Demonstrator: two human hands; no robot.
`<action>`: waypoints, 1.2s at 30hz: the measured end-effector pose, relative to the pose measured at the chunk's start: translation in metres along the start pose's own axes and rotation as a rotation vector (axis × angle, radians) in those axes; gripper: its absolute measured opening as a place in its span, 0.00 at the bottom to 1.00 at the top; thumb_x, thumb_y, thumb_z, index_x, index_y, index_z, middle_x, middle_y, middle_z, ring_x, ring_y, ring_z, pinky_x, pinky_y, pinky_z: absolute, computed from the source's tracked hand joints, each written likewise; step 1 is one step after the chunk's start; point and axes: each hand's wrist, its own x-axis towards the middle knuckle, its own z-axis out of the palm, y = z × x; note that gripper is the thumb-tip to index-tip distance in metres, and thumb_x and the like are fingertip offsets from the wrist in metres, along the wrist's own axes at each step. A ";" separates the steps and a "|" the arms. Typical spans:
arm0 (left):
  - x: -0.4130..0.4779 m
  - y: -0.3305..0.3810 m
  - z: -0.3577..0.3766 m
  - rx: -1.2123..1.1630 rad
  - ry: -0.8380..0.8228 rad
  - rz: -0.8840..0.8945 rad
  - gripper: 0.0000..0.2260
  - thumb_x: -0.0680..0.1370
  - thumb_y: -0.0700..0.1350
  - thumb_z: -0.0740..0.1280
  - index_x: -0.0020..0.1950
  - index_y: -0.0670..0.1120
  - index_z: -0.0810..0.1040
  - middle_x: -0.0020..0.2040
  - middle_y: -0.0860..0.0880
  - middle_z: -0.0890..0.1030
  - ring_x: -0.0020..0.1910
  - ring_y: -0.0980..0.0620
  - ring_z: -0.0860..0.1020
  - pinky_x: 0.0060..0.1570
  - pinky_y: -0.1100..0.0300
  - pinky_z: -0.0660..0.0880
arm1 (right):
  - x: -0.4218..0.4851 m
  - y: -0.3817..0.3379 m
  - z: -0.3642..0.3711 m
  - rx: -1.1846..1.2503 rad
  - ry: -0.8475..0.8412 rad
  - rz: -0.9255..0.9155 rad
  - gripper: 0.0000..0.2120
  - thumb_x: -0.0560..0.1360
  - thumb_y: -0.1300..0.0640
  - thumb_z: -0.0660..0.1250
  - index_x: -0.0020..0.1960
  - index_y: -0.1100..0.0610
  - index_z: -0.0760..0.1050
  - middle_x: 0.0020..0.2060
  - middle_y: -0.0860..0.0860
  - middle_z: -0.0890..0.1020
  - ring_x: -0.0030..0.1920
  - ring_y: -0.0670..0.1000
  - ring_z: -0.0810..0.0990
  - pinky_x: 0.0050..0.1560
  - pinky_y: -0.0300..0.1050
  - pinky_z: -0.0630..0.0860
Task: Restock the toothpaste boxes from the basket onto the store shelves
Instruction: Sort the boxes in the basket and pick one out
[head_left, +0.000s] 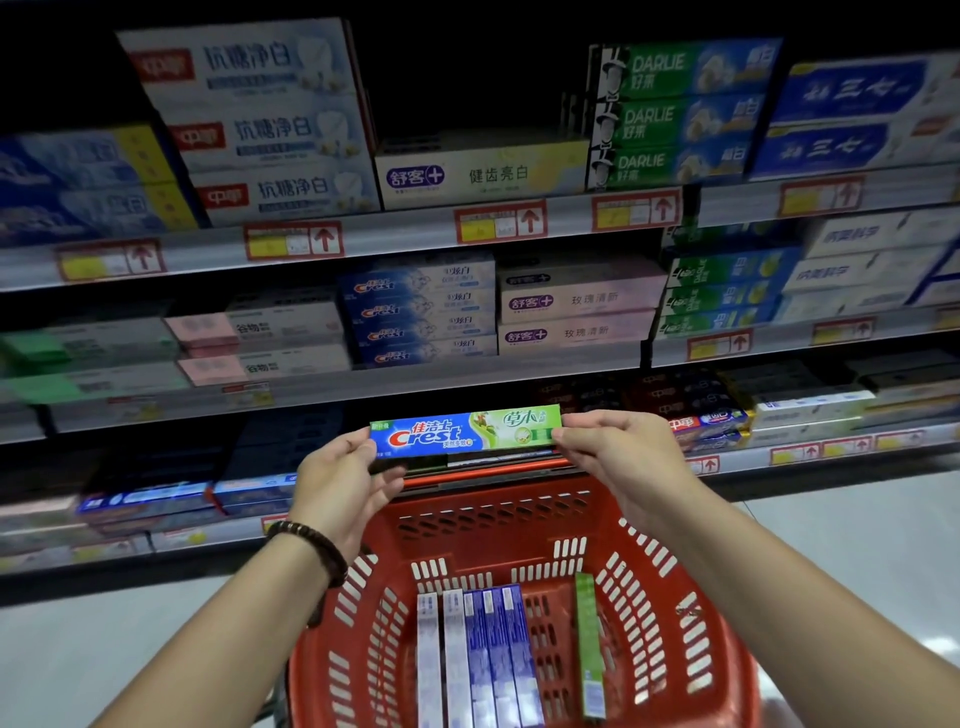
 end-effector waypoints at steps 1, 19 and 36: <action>0.001 0.000 -0.001 0.021 0.004 0.013 0.13 0.86 0.40 0.62 0.71 0.43 0.76 0.59 0.40 0.82 0.52 0.45 0.85 0.42 0.56 0.81 | 0.001 0.001 0.000 -0.002 0.007 -0.009 0.07 0.73 0.70 0.78 0.50 0.62 0.86 0.44 0.55 0.90 0.49 0.52 0.90 0.61 0.51 0.84; 0.016 0.007 -0.017 0.303 0.057 0.285 0.08 0.82 0.41 0.70 0.60 0.49 0.84 0.53 0.48 0.86 0.53 0.50 0.86 0.44 0.56 0.82 | 0.016 0.011 0.022 -0.115 0.135 -0.147 0.11 0.75 0.67 0.77 0.52 0.53 0.86 0.47 0.52 0.89 0.52 0.53 0.88 0.56 0.53 0.85; 0.067 0.020 -0.043 0.522 0.075 0.185 0.11 0.80 0.41 0.70 0.60 0.54 0.82 0.44 0.50 0.85 0.46 0.47 0.84 0.49 0.49 0.83 | 0.043 0.030 0.072 -0.302 -0.045 -0.107 0.09 0.76 0.61 0.75 0.50 0.47 0.84 0.48 0.47 0.88 0.55 0.49 0.85 0.65 0.55 0.81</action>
